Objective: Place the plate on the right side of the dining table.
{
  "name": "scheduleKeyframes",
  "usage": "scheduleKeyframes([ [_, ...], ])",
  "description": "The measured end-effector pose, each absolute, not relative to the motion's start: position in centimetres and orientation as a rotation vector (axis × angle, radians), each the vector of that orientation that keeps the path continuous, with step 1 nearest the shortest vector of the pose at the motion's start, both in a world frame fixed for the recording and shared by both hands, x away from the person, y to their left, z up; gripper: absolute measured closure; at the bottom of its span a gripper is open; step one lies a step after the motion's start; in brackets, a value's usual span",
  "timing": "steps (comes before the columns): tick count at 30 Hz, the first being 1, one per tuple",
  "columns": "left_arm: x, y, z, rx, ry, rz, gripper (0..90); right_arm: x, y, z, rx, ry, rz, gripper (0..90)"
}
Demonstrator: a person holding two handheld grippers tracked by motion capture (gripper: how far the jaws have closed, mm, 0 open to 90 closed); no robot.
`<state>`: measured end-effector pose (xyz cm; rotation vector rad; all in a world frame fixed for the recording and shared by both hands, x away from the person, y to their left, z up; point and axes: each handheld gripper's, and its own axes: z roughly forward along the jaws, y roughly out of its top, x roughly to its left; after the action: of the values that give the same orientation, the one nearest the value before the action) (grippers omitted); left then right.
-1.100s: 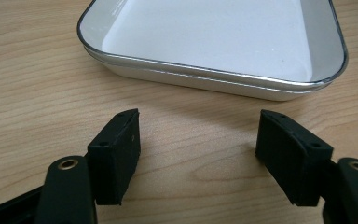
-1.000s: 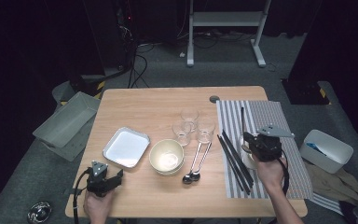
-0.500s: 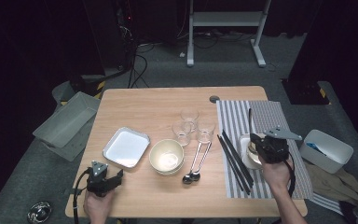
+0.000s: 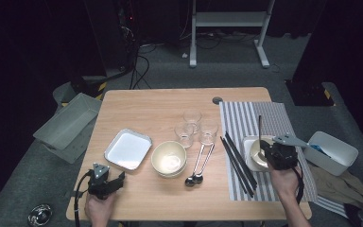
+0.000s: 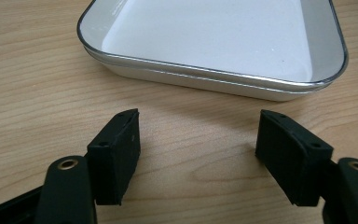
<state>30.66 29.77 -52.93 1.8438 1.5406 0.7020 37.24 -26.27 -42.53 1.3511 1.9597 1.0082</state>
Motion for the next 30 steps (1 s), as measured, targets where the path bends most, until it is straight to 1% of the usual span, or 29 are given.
scheduleKeyframes([
  [15, 30.7, 29.8, -52.9, 1.844, 1.541, 0.702, 30.9, 37.1, -27.3, -44.1, 1.385, 1.958, 0.986, 90.0],
  [30, 30.7, 29.8, -52.9, 1.844, 1.541, 0.702, 30.9, 37.2, -26.7, -44.9, 1.368, 1.984, 0.982, 90.0],
])
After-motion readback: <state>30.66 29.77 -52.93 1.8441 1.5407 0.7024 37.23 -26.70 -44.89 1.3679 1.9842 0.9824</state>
